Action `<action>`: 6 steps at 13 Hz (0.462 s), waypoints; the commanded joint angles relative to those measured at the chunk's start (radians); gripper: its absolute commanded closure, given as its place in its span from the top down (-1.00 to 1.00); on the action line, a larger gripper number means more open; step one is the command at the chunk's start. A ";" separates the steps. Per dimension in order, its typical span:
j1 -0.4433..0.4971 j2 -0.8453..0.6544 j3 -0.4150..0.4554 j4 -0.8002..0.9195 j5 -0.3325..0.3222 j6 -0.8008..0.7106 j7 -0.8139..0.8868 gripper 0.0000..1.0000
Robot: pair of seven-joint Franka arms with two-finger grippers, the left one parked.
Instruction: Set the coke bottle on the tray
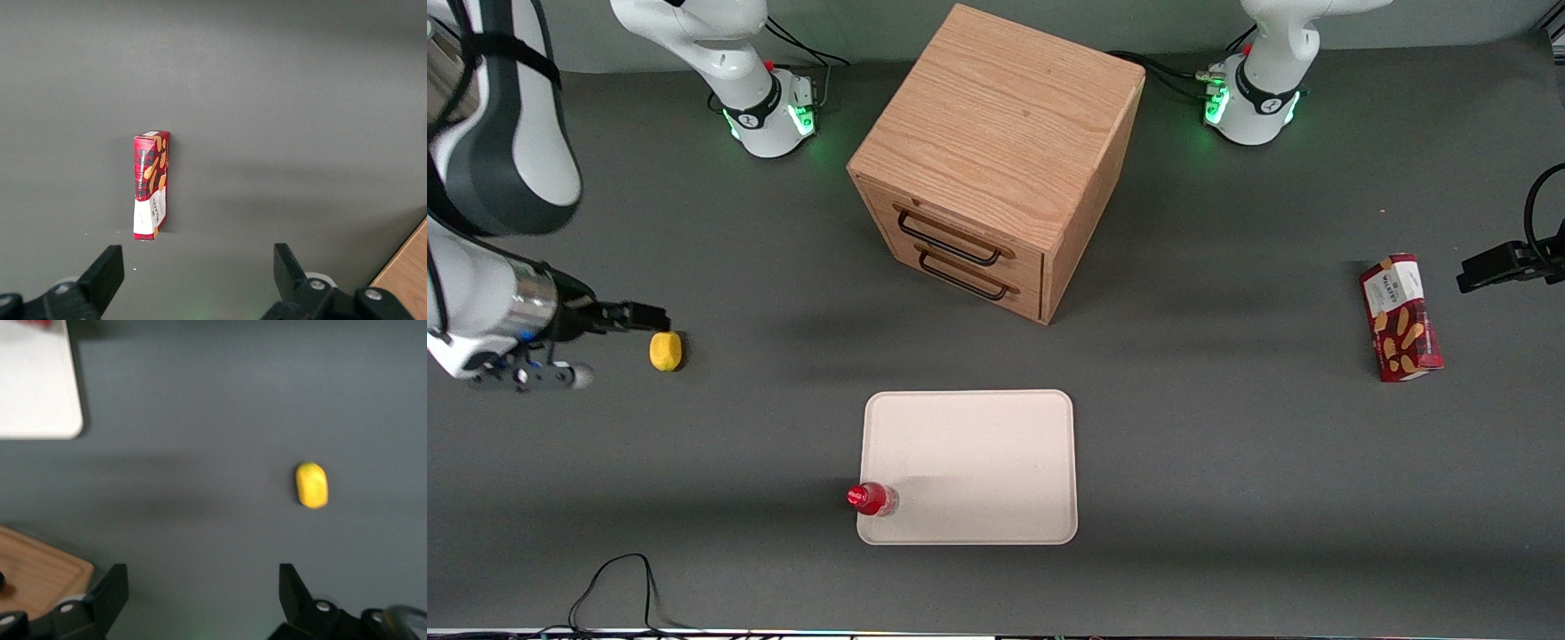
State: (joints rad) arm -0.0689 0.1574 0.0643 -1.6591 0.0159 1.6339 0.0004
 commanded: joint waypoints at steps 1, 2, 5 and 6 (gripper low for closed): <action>0.052 -0.186 -0.088 -0.203 0.021 0.059 -0.074 1.00; 0.079 -0.205 -0.115 -0.206 0.021 0.055 -0.073 1.00; 0.124 -0.208 -0.123 -0.177 0.016 0.049 -0.021 1.00; 0.136 -0.203 -0.123 -0.162 0.016 0.049 0.024 1.00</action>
State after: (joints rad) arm 0.0224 -0.0376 -0.0430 -1.8177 0.0198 1.6605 -0.0348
